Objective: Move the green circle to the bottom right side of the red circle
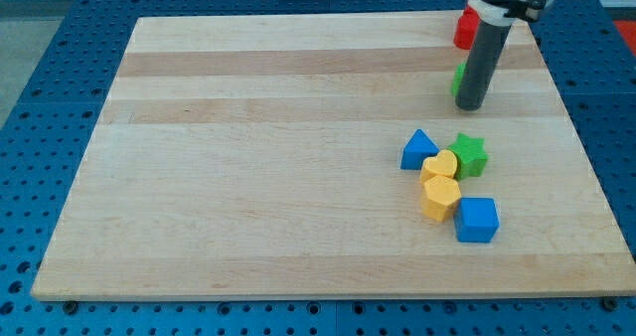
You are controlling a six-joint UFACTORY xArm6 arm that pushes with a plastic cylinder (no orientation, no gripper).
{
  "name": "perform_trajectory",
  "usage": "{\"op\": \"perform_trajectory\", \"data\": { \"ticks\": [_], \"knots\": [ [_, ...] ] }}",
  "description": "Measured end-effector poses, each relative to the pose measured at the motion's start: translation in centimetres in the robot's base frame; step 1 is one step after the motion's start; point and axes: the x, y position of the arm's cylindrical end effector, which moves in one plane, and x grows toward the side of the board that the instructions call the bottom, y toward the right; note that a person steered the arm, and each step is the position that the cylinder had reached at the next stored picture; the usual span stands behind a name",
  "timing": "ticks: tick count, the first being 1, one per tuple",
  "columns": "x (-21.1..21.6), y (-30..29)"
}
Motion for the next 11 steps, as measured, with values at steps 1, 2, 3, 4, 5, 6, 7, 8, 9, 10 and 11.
{"op": "perform_trajectory", "data": {
  "ticks": [1,2,3,4,5,6,7,8,9,10,11],
  "knots": [
    [-1.9,-0.7],
    [-3.1,-2.5],
    [-3.2,-4.4],
    [-4.0,-4.8],
    [-4.5,-4.0],
    [-4.5,-2.4],
    [-4.5,-0.5],
    [-4.9,0.8],
    [-5.0,1.9],
    [-5.0,2.6],
    [-4.9,3.7]
  ]
}}
